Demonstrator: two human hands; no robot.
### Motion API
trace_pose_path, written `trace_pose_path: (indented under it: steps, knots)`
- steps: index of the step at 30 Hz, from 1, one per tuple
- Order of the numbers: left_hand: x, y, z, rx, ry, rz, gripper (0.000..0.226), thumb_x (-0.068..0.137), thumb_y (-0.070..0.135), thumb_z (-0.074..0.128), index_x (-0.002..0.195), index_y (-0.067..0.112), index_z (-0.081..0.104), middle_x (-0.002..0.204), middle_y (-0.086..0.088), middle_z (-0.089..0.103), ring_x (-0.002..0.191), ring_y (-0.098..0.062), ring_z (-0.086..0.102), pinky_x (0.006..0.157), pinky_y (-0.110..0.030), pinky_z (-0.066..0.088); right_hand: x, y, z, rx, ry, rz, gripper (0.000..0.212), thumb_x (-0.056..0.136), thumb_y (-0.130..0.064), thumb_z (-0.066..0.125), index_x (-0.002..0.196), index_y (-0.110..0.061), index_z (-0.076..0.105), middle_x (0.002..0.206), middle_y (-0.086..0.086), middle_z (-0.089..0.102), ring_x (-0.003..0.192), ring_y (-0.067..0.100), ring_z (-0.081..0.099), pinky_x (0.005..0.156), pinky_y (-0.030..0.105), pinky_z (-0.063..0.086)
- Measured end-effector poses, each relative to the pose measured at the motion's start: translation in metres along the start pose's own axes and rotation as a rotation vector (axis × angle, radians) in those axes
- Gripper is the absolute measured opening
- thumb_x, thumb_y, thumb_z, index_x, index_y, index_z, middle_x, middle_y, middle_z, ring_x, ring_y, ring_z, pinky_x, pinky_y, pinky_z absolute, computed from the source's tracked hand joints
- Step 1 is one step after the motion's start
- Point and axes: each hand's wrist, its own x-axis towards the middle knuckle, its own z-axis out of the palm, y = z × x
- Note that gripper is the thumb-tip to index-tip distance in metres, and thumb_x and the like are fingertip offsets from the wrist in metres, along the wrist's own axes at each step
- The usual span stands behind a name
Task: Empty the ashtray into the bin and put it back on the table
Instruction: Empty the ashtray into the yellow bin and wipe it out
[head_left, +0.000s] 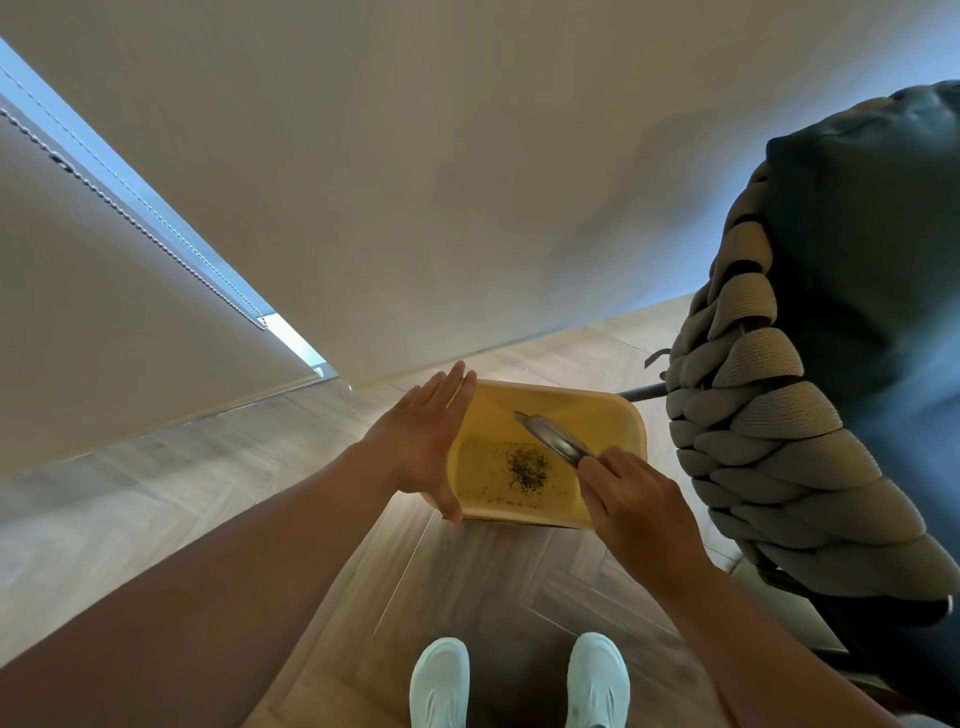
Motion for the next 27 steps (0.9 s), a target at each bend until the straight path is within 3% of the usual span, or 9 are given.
trace_pose_path:
  steps: [14, 17, 20, 22, 24, 27]
  knots:
    - [0.000, 0.000, 0.003, -0.019, 0.015, 0.001, 0.162, 0.044, 0.068, 0.086, 0.150, 0.016, -0.025, 0.160, -0.006, -0.030, 0.150, -0.024, -0.018, 0.123, -0.041, 0.002, -0.007, -0.001, 0.001, 0.071, 0.004, 0.038, 0.027, 0.091, -0.024, 0.050, 0.082, -0.006, 0.067, 0.064, 0.005, 0.057, 0.054, 0.007, 0.038, 0.054, 0.016, 0.036]
    - [0.000, -0.001, 0.003, -0.035, 0.023, -0.002, 0.163, 0.043, 0.067, 0.087, 0.150, 0.016, -0.025, 0.159, -0.006, -0.030, 0.149, -0.023, -0.019, 0.122, -0.040, 0.001, -0.007, -0.003, 0.000, 0.089, 0.006, 0.065, 0.018, 0.088, -0.018, 0.056, 0.083, -0.005, 0.067, 0.063, 0.006, 0.057, 0.054, 0.006, 0.035, 0.054, 0.016, 0.037]
    - [0.001, 0.000, 0.003, -0.030, 0.020, 0.000, 0.162, 0.044, 0.066, 0.086, 0.150, 0.016, -0.025, 0.159, -0.006, -0.031, 0.149, -0.023, -0.020, 0.122, -0.040, -0.002, -0.006, -0.003, -0.001, 0.207, 0.003, 0.187, 0.005, 0.085, -0.011, 0.066, 0.083, -0.007, 0.066, 0.062, 0.001, 0.055, 0.050, 0.005, 0.037, 0.057, 0.006, 0.034]
    - [0.000, 0.001, 0.003, -0.015, 0.022, -0.004, 0.162, 0.044, 0.067, 0.086, 0.150, 0.016, -0.025, 0.159, -0.006, -0.031, 0.148, -0.023, -0.021, 0.120, -0.041, -0.004, -0.004, -0.003, -0.003, 0.320, 0.005, 0.292, 0.014, 0.085, -0.009, 0.070, 0.076, -0.013, 0.061, 0.060, -0.006, 0.052, 0.046, 0.004, 0.039, 0.050, 0.004, 0.030]
    - [-0.002, 0.002, 0.004, 0.001, 0.035, -0.006, 0.160, 0.045, 0.068, 0.085, 0.150, 0.014, -0.024, 0.159, -0.007, -0.031, 0.148, -0.024, -0.021, 0.120, -0.042, -0.004, -0.001, 0.000, -0.006, 0.416, 0.023, 0.382, 0.027, 0.085, -0.008, 0.070, 0.070, -0.023, 0.053, 0.054, -0.012, 0.050, 0.044, 0.006, 0.046, 0.047, 0.007, 0.036]
    - [-0.007, 0.006, 0.005, 0.008, 0.054, 0.007, 0.156, 0.050, 0.068, 0.083, 0.151, 0.014, -0.023, 0.159, -0.007, -0.029, 0.148, -0.025, -0.021, 0.119, -0.041, -0.006, 0.003, 0.009, -0.011, 0.542, 0.025, 0.578, 0.034, 0.086, -0.011, 0.070, 0.062, -0.025, 0.050, 0.049, -0.006, 0.054, 0.052, 0.013, 0.059, 0.053, 0.013, 0.048]
